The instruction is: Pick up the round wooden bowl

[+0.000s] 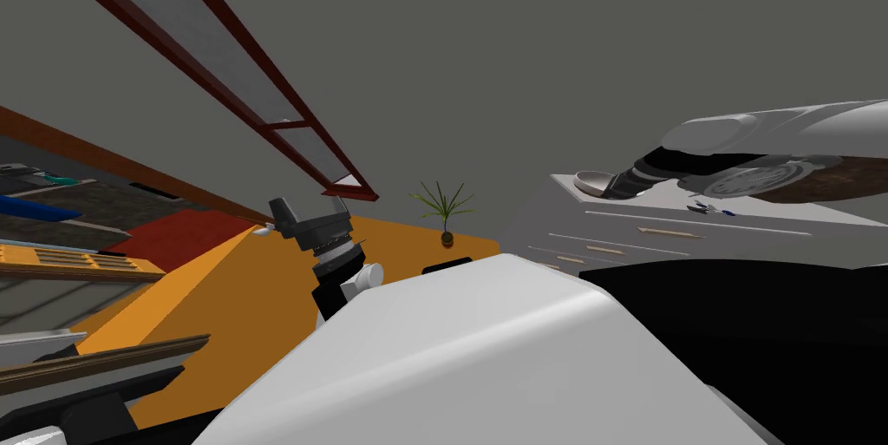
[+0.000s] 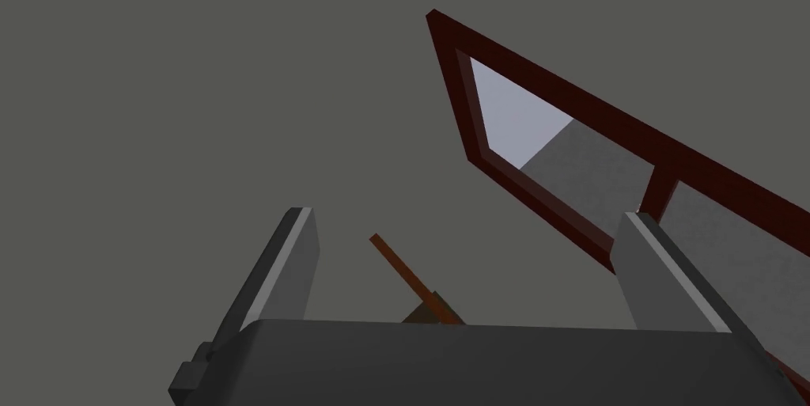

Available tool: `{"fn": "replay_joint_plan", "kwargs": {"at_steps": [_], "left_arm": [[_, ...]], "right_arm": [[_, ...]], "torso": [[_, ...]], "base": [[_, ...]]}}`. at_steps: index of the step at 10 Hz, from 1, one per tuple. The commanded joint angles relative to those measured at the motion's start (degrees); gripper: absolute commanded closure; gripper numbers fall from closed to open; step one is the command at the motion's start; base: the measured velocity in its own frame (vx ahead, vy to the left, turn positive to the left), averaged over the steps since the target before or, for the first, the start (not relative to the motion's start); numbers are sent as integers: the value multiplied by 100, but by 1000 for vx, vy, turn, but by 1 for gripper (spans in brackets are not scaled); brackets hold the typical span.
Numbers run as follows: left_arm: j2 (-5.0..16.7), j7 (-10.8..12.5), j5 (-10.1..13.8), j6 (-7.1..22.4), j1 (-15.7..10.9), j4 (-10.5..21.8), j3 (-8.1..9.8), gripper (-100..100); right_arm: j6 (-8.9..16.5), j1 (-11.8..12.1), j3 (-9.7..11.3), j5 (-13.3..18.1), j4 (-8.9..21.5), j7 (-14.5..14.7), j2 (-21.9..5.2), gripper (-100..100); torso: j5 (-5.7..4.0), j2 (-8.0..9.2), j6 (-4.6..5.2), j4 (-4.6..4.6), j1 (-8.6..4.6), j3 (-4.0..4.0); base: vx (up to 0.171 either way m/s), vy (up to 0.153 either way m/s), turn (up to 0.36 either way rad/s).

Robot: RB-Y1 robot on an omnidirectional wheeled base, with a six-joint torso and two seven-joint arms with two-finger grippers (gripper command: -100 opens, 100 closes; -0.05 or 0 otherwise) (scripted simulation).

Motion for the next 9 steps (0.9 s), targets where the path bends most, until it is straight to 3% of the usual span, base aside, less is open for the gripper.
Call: {"fn": "replay_joint_plan", "kwargs": {"at_steps": [1,9], "left_arm": [[0,0,0,0,0,0,0,0],[0,0,0,0,-1,0,0,0]], "right_arm": [[-60,45,-29,-153,151,286,11,100],[-199,159,-130,-593,576,1417,28,100]], "torso": [[0,0,0,0,0,0],[12,-7,-14,1,17,-4]], "base": [[178,75,-297],[107,38,-127]]}}
